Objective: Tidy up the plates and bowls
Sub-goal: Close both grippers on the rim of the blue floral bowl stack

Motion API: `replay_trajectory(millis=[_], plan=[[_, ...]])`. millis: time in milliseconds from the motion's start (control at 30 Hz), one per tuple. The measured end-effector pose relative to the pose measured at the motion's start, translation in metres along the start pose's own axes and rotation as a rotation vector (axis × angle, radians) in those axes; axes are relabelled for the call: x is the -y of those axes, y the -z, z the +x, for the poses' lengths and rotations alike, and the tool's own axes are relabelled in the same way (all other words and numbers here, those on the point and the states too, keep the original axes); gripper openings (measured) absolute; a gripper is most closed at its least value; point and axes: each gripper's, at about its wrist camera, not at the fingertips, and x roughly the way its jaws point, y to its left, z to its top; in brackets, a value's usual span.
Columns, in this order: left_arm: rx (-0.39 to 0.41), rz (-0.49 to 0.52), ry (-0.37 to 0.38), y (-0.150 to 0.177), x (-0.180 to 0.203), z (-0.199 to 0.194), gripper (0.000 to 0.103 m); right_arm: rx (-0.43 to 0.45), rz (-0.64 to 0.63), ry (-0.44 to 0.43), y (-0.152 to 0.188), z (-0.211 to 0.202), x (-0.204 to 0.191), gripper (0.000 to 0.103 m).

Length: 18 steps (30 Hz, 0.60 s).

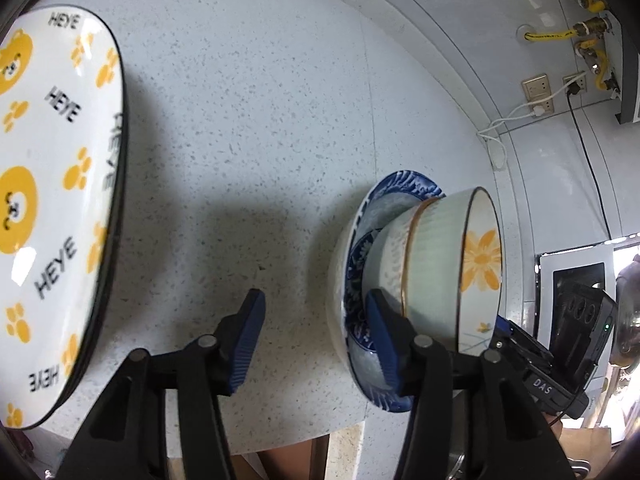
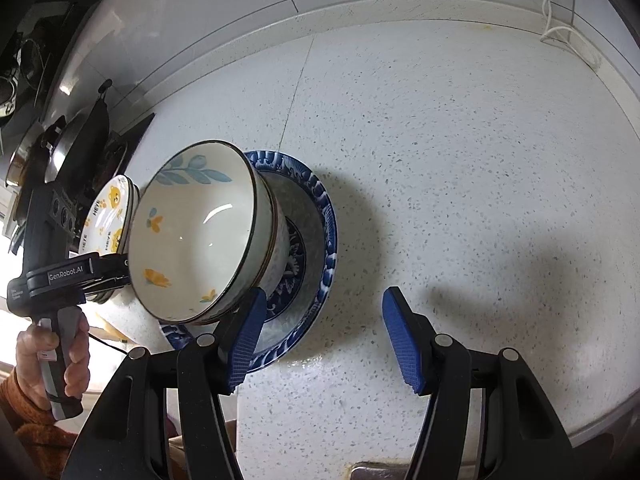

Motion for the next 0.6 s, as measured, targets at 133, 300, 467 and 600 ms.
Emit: replay_trajectory(millis=[133, 300, 467, 600], plan=[[-0.017, -0.003, 0.022, -0.004, -0.004, 0.010, 0.036, -0.031, -0.014, -0.012, -0.006, 0.013, 0.004, 0.033], [-0.021, 0.011, 0.049, -0.011, -0.004, 0.017, 0.023, -0.062, 0.015, -0.104, -0.010, 0.030, 0.013, 0.016], [-0.060, 0.013, 0.098, -0.016, -0.004, 0.025, 0.011, -0.093, 0.032, -0.162, -0.011, 0.042, 0.015, 0.013], [-0.076, 0.018, 0.085, -0.017, -0.003, 0.024, 0.010, -0.113, 0.086, -0.177, -0.009, 0.045, 0.017, 0.012]])
